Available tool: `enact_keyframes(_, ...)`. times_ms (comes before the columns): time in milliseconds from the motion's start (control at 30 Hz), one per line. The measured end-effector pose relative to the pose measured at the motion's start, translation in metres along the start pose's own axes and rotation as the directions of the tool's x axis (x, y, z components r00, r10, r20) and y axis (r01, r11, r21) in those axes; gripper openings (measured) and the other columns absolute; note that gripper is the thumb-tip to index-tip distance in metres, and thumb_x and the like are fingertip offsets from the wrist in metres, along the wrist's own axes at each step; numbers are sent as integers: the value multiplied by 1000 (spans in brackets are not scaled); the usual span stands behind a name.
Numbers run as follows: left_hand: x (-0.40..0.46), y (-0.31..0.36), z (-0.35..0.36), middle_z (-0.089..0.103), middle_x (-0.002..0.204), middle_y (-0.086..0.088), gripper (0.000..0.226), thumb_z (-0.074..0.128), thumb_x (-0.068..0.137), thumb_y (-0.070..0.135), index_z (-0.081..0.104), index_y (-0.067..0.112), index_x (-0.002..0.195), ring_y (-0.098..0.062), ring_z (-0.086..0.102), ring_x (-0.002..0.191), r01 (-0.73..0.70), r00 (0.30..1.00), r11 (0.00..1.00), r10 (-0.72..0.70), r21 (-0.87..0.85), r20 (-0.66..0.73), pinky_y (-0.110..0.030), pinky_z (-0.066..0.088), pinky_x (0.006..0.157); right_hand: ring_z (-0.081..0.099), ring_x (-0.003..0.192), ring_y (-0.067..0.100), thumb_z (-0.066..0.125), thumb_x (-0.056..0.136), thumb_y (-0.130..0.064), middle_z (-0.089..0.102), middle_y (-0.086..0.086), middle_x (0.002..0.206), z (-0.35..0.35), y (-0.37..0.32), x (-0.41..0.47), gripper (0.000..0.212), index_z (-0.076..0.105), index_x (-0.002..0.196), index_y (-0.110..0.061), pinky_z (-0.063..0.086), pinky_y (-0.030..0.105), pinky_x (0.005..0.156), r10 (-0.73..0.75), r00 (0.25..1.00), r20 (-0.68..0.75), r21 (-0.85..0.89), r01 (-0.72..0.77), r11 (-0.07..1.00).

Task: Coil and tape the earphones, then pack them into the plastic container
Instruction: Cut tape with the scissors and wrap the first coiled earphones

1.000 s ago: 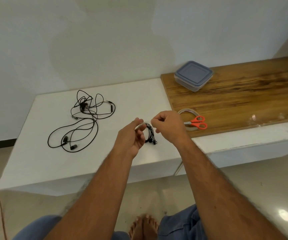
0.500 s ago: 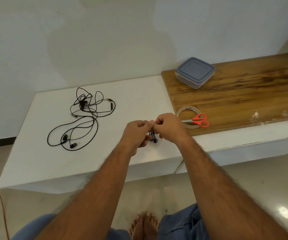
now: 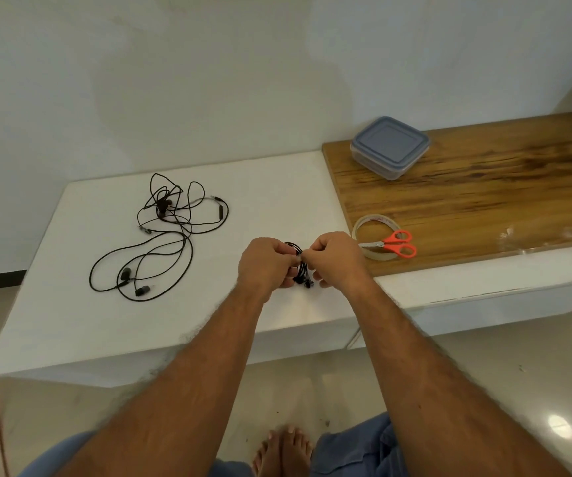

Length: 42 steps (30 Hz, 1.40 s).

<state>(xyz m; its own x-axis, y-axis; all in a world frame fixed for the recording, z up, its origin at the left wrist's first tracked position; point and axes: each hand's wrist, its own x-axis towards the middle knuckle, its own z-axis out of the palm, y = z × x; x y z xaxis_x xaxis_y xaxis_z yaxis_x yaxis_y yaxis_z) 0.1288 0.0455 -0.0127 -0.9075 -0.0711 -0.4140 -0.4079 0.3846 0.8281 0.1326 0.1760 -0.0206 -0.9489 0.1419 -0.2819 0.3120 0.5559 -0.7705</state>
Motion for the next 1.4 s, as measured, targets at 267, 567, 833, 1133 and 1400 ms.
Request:
enact_keyframes(267,11,-1,15,73,79,-8,21,55,83,3,75,10,83,-27,70,70,-140,976,866,202,480,-80,-38,59,71,64,68,18,63,80,-24,70,2,73,12,-4,1,12,69,75,-15,40,23,48,26,994,-107,-154,-43,987)
enact_keyframes(567,15,-5,26,72,78,-4,27,54,73,0,75,12,82,-22,67,71,-94,980,816,177,571,-92,-28,54,61,66,62,22,63,76,-16,70,6,65,15,2,7,14,74,70,-11,50,28,52,70,992,-101,-155,-85,984)
enact_keyframes(833,20,-3,28,66,79,-7,9,59,78,5,65,9,83,-25,61,73,-57,983,798,150,600,-107,-29,44,56,69,57,27,63,69,-9,69,9,58,15,2,9,12,72,62,-8,58,36,56,119,990,-77,-28,-122,992)
enact_keyframes(1133,19,3,31,55,68,-2,14,60,79,0,58,11,71,-16,50,59,-1,991,761,89,649,-104,-22,31,42,60,56,16,64,76,-10,68,4,65,19,2,10,12,74,69,-12,38,21,44,91,992,-90,-159,-104,982)
enact_keyframes(1400,20,1,30,59,76,-5,12,58,85,7,55,11,74,-20,52,67,20,983,752,107,659,-151,-27,41,54,58,54,18,63,72,-7,67,5,62,17,5,12,13,74,66,-9,37,21,45,95,992,-83,-111,-104,988)
